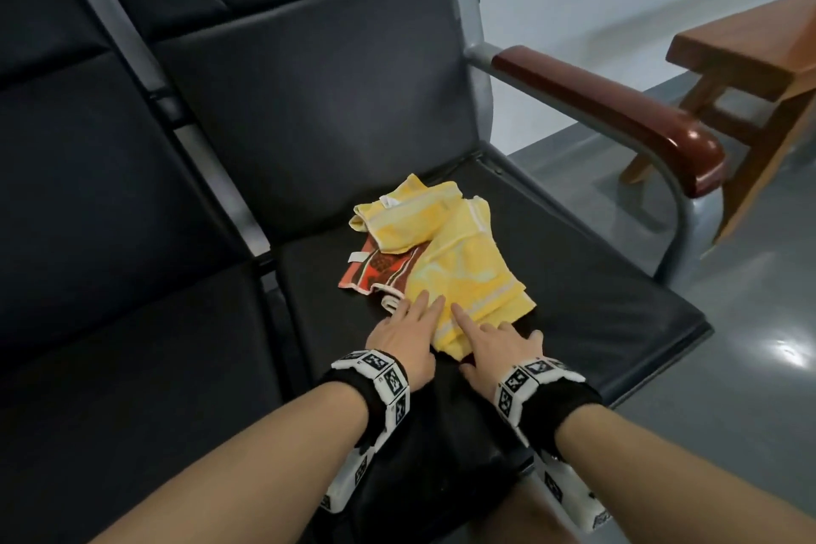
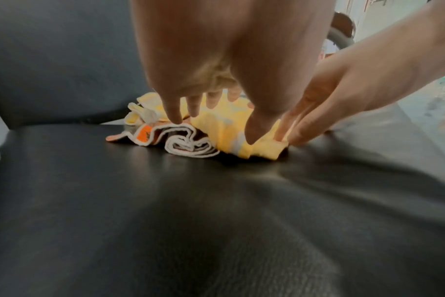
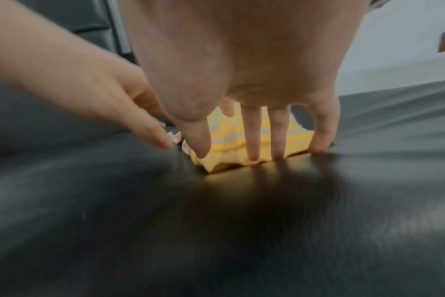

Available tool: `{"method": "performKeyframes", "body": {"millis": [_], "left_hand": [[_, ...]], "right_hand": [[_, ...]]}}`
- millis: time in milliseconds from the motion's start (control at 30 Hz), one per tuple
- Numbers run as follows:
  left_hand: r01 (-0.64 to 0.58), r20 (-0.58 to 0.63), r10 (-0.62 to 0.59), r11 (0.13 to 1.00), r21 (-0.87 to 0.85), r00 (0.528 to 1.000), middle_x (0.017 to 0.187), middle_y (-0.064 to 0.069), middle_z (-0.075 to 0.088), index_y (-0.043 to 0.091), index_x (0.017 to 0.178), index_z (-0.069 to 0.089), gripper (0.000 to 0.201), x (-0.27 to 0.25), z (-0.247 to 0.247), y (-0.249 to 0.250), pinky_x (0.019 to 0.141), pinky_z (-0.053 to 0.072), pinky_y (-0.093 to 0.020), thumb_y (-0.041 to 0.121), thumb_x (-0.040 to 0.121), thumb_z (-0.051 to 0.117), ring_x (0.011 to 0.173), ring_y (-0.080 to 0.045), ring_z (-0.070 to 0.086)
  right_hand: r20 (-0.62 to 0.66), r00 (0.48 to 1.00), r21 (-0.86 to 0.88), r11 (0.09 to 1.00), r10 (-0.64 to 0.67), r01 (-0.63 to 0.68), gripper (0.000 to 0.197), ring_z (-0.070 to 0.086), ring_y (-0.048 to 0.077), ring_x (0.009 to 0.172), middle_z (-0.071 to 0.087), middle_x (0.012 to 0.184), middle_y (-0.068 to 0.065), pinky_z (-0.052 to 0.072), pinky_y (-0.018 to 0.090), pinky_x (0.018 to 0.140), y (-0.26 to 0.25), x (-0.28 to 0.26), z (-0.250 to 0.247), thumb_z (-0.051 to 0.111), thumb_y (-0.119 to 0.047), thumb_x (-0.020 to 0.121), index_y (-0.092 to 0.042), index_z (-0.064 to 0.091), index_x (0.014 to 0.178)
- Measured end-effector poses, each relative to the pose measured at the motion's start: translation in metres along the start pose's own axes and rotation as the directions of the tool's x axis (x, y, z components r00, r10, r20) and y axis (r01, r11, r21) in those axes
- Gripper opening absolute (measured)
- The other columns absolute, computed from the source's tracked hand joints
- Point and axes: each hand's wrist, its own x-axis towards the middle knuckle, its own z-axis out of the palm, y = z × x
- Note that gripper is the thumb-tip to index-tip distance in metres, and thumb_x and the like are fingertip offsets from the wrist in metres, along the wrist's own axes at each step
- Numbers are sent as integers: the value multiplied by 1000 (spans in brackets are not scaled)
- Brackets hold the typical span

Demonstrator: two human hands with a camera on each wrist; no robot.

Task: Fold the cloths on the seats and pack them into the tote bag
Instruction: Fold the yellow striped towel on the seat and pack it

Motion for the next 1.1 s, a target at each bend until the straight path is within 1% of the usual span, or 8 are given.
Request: {"method": "performKeyframes", "body": {"millis": [133,267,400,567,667,833,967,1100], "left_hand": [[16,-26,-16,999,28,1000,158,-1,24,17,154,22,68,11,14,2,102,46,-40,17,95,57,138,-25,39],[32,-96,-16,985,171,995,120,-4,51,13,115,57,21,7,7,8,83,38,-36,11,94,55,113,-27,54],[55,-112,-32,977,205,993,113,-5,59,14,101,63,11,-4,-4,9,78,29,-35,14,95,54,105,-29,60],[88,-233,-62,991,101,971,111,-5,64,14,104,64,20,-30,-30,3,82,42,-35,32,98,56,105,-29,62],[122,-374,-121,992,-21,920,104,-1,67,19,102,66,21,-46,-57,-1,77,41,-32,32,100,50,101,-27,63],[162,-587,-241,969,-185,773,100,1,70,25,103,69,21,-85,-121,-6,75,44,-31,33,100,49,96,-26,66],[153,-628,-307,945,-287,715,104,0,71,32,106,72,23,-121,-164,-15,82,51,-35,32,99,50,100,-28,65],[129,-617,-424,876,-464,663,103,-5,69,24,103,68,20,-159,-197,-27,79,52,-36,25,98,48,97,-30,63]], "right_hand": [[-111,994,-84,996,10,-19,75,28,26,139,35,150,0,28,59,104,-4,7,13,42,-44,100,-32,-7,155],[-107,994,-111,993,31,-43,39,33,28,133,48,137,2,30,53,104,-12,12,11,44,-32,99,-29,40,138],[-126,992,-90,996,-1,-10,29,41,26,126,51,128,3,31,47,106,-15,2,4,45,-28,98,-27,54,125],[-242,969,-43,999,-41,32,26,54,24,114,60,114,-1,38,39,90,-13,-23,-25,44,-25,98,-28,62,117],[-311,950,26,999,-22,32,29,59,26,106,62,112,1,40,34,75,-22,-43,-59,40,-24,100,-26,57,123],[-458,881,239,971,118,-5,33,63,31,99,66,109,7,45,34,75,-29,-79,-133,37,-36,101,-24,65,113],[-552,820,343,938,153,56,30,63,36,99,68,106,13,52,40,84,-37,-109,-184,43,-33,97,-19,68,104],[-634,756,362,926,160,108,28,62,35,93,66,99,13,49,36,78,-48,-139,-219,40,-27,99,-12,63,95]]}}
